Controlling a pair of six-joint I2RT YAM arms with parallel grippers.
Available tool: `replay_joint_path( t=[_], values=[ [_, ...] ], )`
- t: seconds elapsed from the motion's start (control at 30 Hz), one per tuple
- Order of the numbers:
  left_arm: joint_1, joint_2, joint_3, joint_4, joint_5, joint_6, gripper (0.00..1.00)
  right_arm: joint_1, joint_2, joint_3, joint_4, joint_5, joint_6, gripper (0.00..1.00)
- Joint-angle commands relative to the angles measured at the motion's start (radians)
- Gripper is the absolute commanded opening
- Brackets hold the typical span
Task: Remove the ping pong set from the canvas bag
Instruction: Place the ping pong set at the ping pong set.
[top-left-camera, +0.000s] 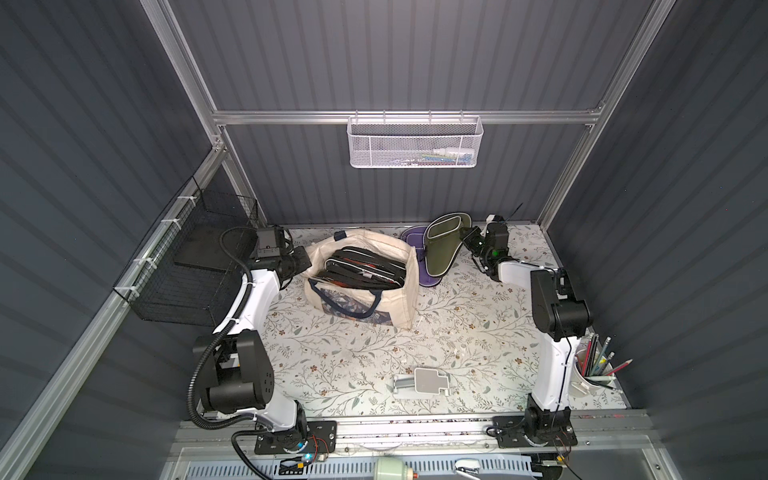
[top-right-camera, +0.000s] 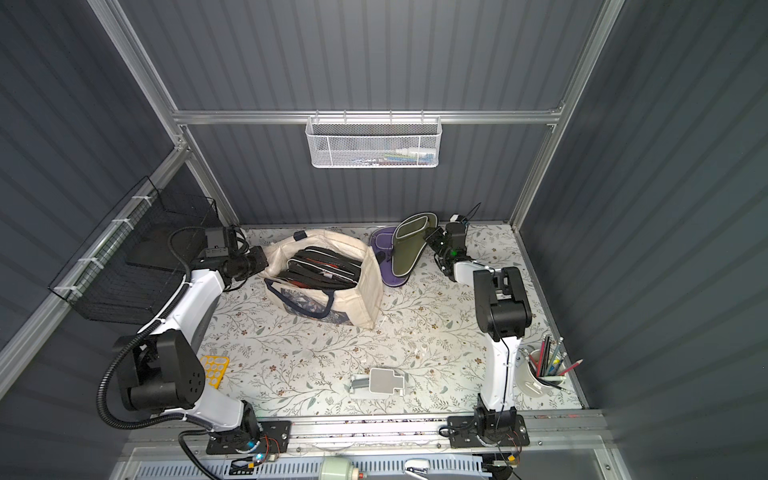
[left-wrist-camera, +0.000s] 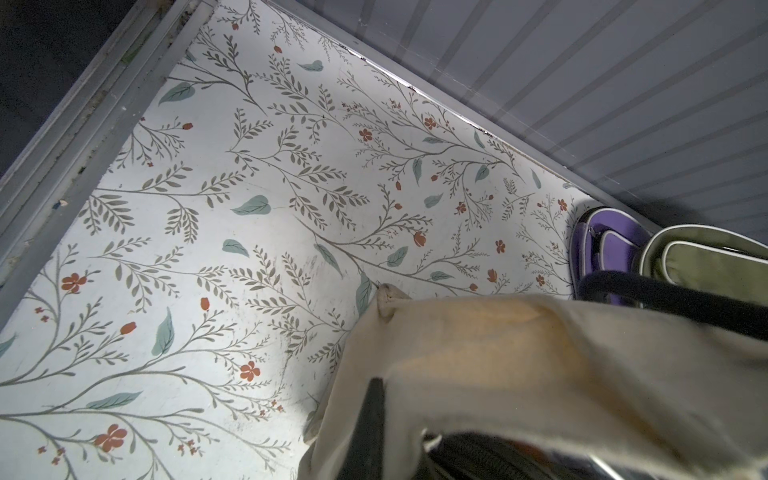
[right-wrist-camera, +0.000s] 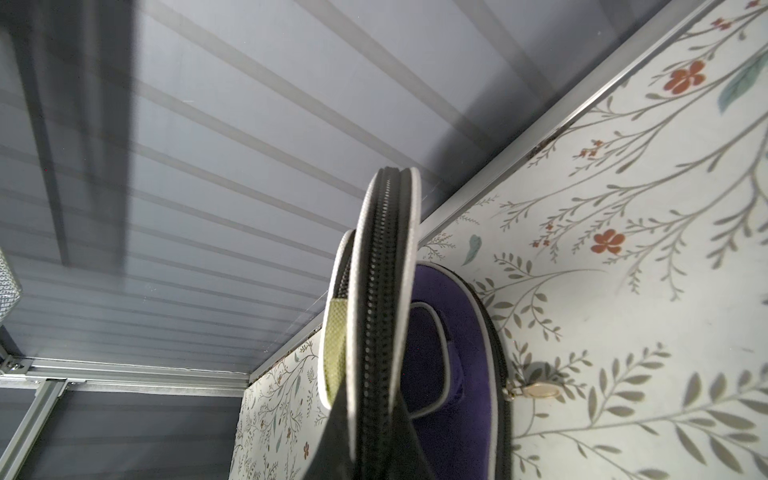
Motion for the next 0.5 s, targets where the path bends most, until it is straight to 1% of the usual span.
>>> replay_joint_path(
  t=[0.0,0.07,0.17,0.47],
  values=[
    [0.025,0.019,-0.006,-0.031,-0.056,0.014,0.00,-0.007,0.007,0.024,0.033,0.005,0.006,0.04],
    [0.025,0.020,-0.006,-0.031,-0.055,0.014,0.00,-0.009,0.008,0.019,0.029,0.009,0.006,0.14],
    [0.025,0.019,-0.006,-0.031,-0.056,0.014,0.00,-0.013,0.008,0.014,0.012,0.016,0.002,0.32],
    [0.025,0.020,-0.006,-0.031,-0.056,0.013,0.00,-0.019,0.019,0.010,-0.029,0.020,0.013,0.58]
  ],
)
